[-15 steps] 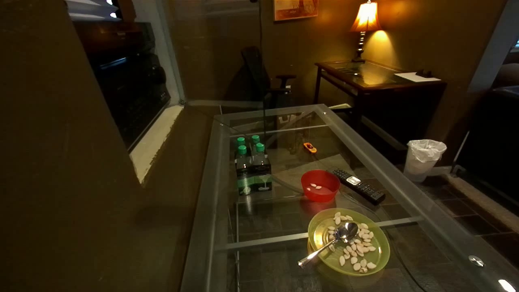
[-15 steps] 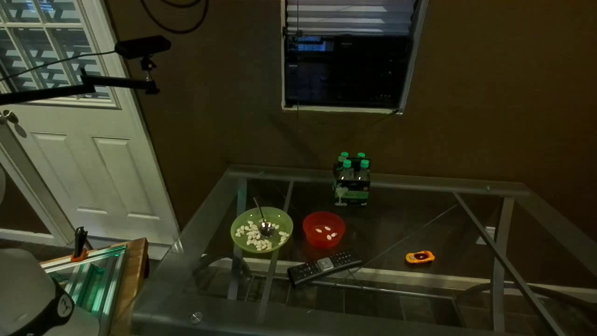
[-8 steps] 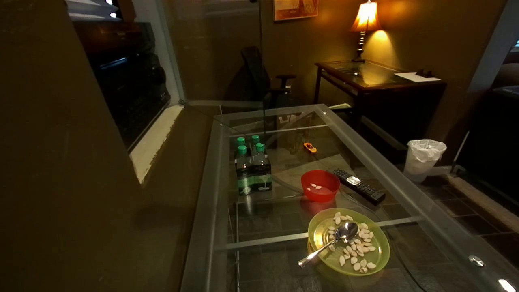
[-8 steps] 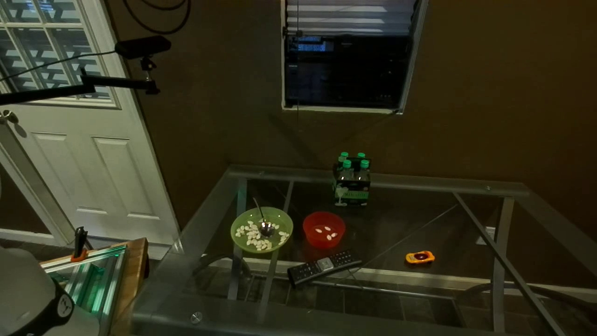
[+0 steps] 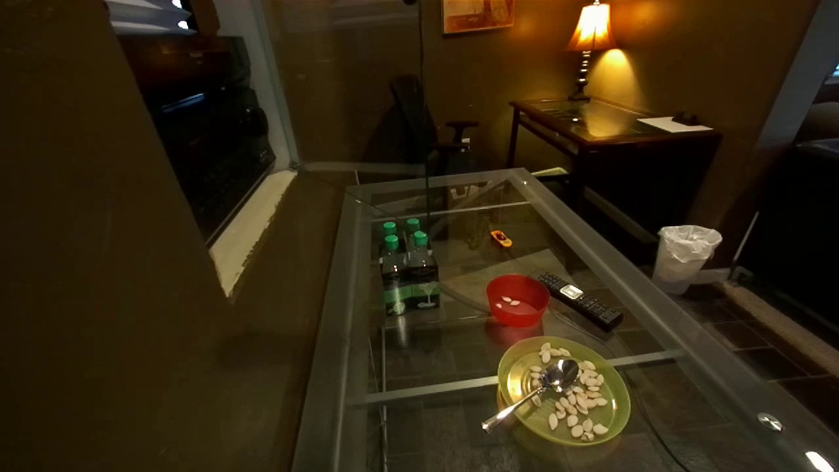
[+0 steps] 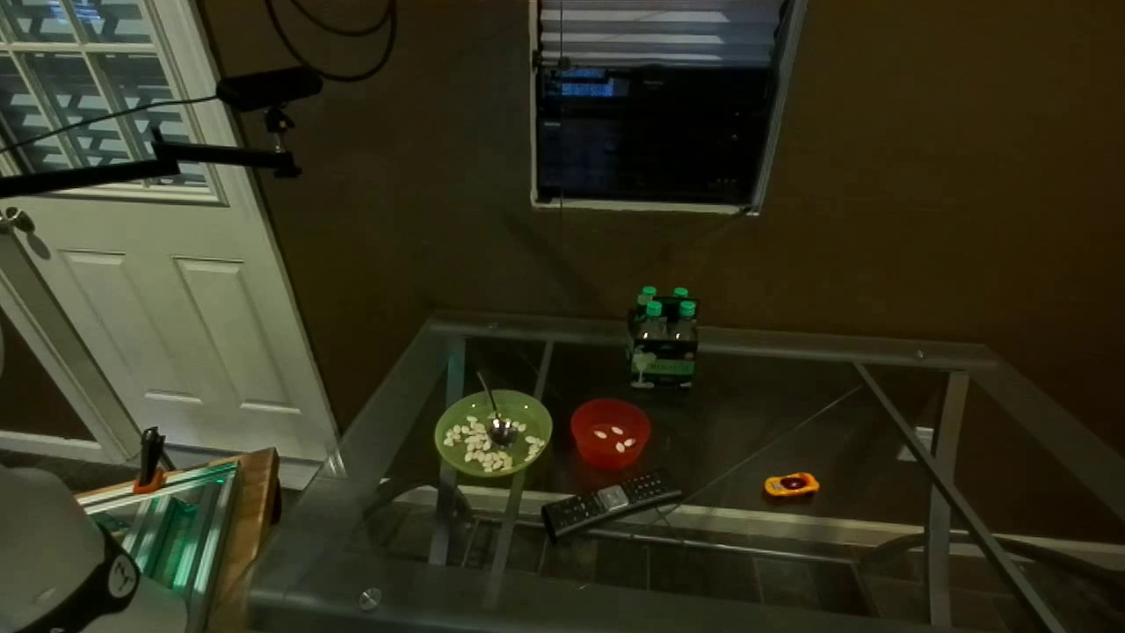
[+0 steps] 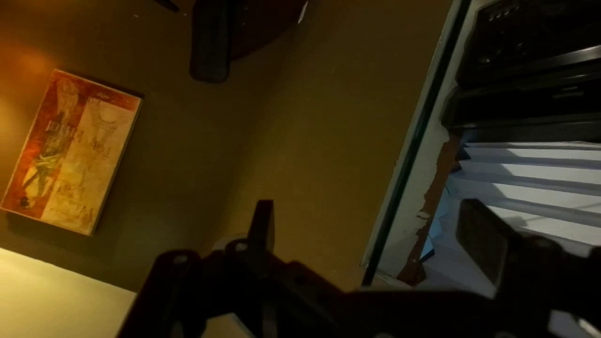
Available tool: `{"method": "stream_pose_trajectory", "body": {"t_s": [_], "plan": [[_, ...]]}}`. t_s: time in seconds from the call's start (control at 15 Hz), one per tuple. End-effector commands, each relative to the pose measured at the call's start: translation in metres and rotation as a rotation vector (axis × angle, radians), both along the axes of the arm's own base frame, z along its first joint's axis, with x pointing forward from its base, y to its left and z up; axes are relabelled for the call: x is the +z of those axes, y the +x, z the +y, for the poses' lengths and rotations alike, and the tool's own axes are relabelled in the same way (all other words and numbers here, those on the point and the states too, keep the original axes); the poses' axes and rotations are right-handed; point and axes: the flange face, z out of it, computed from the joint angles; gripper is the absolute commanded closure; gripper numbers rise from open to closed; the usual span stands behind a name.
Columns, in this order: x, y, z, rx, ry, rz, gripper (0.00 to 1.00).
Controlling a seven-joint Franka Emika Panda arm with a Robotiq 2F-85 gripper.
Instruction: Open the glass door.
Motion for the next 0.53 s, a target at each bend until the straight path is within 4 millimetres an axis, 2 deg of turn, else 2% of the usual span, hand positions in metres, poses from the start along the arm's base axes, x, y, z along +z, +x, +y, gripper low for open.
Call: {"method": "stream_pose_trajectory", "body": {"t_s": [0.0,0.47], "plan": [[0.003,0.016,-0.004,-0.026,0.007,-0.071,0.00],[0.000,0.045,-0.030,-0.112,0.009,-0.117,0.00]]}}
